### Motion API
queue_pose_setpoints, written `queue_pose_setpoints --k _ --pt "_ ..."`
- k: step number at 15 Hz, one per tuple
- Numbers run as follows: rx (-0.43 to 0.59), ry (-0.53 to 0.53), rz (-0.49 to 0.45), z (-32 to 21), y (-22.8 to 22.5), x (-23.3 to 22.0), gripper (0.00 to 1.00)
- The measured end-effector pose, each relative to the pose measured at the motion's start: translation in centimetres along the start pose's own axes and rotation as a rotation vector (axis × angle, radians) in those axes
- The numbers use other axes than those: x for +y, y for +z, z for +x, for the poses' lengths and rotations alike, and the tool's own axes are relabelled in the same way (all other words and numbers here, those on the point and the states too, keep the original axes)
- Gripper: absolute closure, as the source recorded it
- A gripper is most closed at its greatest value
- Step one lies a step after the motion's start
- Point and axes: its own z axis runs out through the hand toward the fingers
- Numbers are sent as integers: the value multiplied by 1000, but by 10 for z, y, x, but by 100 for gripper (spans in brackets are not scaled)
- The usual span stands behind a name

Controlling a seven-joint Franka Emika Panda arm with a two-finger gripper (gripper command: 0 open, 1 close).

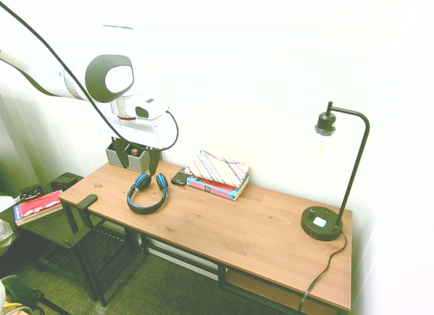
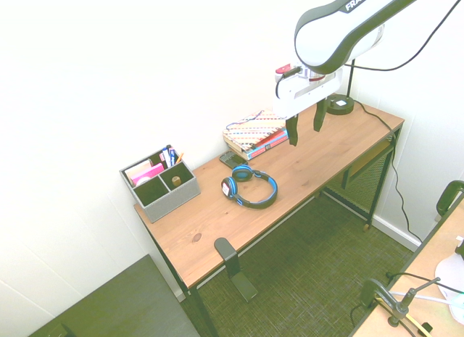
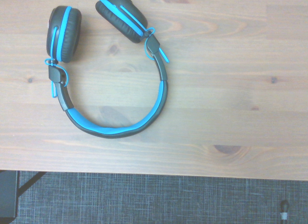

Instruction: Hang the headphone

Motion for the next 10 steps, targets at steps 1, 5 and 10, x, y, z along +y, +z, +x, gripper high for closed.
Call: queue_pose_setpoints --k 1,5,10 --pt "-1 2 -1 0 1 0 0" --pt "38 123 24 -4 10 -18 0" --pt "34 434 23 -12 81 -62 0"
